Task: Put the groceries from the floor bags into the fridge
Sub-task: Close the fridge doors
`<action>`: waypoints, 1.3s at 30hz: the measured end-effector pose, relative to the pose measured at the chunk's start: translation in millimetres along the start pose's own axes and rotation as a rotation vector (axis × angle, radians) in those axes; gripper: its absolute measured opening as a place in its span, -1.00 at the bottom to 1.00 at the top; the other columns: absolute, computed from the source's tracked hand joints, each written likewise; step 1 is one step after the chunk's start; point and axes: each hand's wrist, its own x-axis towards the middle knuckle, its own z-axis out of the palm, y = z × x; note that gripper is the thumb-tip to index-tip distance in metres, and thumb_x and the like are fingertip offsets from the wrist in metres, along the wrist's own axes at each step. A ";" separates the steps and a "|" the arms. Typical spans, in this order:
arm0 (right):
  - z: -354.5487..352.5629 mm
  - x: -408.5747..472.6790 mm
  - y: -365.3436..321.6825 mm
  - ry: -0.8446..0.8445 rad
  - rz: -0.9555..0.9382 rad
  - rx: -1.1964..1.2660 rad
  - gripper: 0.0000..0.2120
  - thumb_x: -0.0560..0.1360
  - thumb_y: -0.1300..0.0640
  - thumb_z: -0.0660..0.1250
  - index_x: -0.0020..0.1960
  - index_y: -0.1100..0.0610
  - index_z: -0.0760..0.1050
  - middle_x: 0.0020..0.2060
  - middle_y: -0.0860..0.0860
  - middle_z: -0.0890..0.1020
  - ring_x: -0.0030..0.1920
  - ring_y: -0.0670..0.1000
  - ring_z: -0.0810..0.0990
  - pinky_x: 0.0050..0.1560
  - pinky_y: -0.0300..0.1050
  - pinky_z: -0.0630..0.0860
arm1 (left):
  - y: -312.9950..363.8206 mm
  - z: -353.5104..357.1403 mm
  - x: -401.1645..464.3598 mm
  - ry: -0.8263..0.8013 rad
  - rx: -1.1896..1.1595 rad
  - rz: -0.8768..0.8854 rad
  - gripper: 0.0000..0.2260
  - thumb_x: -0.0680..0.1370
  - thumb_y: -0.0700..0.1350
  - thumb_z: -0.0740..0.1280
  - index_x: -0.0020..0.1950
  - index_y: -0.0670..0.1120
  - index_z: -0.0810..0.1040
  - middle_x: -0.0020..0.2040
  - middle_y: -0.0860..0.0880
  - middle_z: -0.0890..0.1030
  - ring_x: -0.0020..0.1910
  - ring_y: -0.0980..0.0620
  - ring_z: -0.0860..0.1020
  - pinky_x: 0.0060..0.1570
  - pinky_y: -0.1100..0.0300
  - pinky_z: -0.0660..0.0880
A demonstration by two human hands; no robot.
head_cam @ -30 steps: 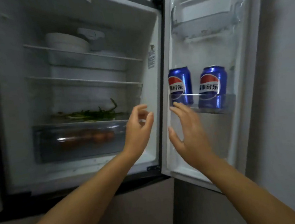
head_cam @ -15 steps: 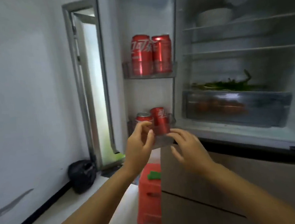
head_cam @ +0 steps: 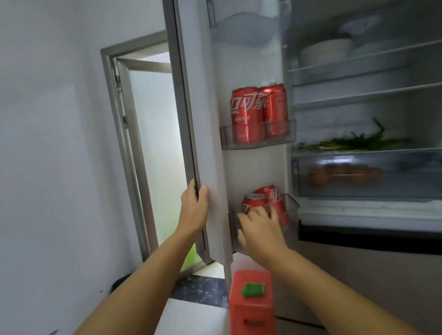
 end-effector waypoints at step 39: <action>16.7 -89.8 266.9 -0.061 0.468 0.737 -0.26 0.61 0.10 0.17 0.51 -0.08 -0.33 0.55 -0.09 -0.10 0.46 -0.18 0.10 0.44 -0.23 0.13 | 88.2 335.1 -8.7 -0.097 0.647 0.925 -0.21 0.52 0.25 0.01 0.50 -0.08 -0.39 0.51 -0.03 -0.40 0.50 0.01 -0.35 0.47 -0.02 -0.29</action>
